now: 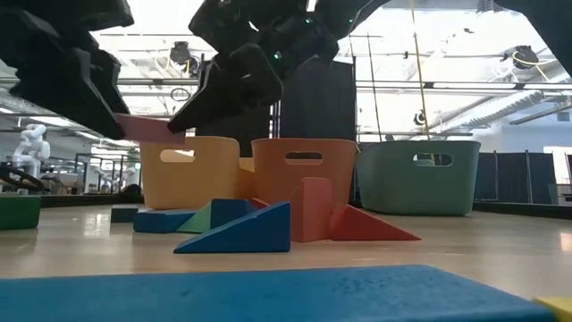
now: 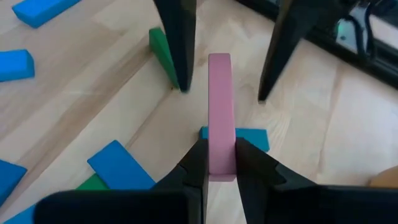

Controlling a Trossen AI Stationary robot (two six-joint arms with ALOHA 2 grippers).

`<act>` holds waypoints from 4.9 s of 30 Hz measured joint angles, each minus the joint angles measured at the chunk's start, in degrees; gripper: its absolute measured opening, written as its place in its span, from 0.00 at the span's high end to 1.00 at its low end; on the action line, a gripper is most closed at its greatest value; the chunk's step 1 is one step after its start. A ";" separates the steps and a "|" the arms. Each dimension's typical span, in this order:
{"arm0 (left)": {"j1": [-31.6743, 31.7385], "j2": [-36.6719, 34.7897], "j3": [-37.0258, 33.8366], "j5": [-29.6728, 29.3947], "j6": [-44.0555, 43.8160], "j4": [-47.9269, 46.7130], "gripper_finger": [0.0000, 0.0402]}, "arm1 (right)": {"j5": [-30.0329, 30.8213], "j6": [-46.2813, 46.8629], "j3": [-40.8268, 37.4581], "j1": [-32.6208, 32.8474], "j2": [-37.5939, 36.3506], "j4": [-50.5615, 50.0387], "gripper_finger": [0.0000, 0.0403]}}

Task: Sort blocks by size
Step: Put the pink rectangle block into the orange bin, then put the blue rectangle block into the orange bin

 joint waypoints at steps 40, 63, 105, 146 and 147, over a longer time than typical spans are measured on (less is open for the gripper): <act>13.83 -0.03 0.09 1.53 8.45 5.29 0.90 | 14.31 19.44 -13.80 3.85 -11.97 -22.52 0.70; 43.45 -0.03 12.43 20.67 36.35 14.79 0.90 | 30.55 42.20 -36.76 11.63 -24.87 1.26 0.73; 55.45 13.43 21.31 31.87 40.75 14.71 0.75 | 36.36 44.14 -36.70 12.35 -19.81 10.36 0.73; 26.42 0.56 21.31 6.72 13.07 -25.34 0.74 | 37.47 32.55 -36.56 -0.57 -17.67 16.67 0.73; 25.57 0.56 21.31 6.42 11.36 -26.76 0.74 | 37.63 32.50 -36.59 -0.32 -17.83 16.48 0.73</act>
